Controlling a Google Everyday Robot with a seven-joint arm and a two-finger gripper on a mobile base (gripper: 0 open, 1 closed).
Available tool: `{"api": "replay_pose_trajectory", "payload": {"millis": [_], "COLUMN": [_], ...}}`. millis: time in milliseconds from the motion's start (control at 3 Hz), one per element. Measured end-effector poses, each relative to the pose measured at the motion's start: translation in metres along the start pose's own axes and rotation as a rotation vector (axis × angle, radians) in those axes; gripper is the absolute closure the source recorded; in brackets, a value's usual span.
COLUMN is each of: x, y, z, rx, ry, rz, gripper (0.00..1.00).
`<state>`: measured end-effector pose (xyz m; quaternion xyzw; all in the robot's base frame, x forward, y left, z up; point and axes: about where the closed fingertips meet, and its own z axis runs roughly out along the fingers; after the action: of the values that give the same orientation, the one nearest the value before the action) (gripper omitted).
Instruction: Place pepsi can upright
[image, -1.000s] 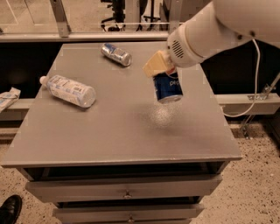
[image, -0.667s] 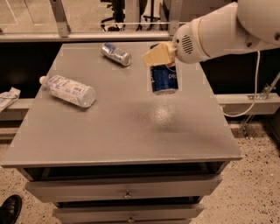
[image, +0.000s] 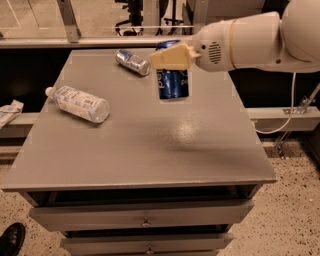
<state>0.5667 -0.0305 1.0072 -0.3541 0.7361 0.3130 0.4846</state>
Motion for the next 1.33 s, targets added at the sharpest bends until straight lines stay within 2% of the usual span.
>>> {"api": "replay_pose_trajectory", "payload": {"millis": [333, 667, 1000, 1333], "x": [-0.003, -0.004, -0.011, -0.011], "y": [0.004, 0.003, -0.004, -0.01], "z": [0.002, 0.001, 0.0, 0.006], "rx": [-0.003, -0.001, 0.012, 0.015], "ry": [0.002, -0.02, -0.118, -0.189], "rz": [-0.016, -0.074, -0.219, -0.363], "gripper": [1.0, 1.0, 1.0, 1.0]}}
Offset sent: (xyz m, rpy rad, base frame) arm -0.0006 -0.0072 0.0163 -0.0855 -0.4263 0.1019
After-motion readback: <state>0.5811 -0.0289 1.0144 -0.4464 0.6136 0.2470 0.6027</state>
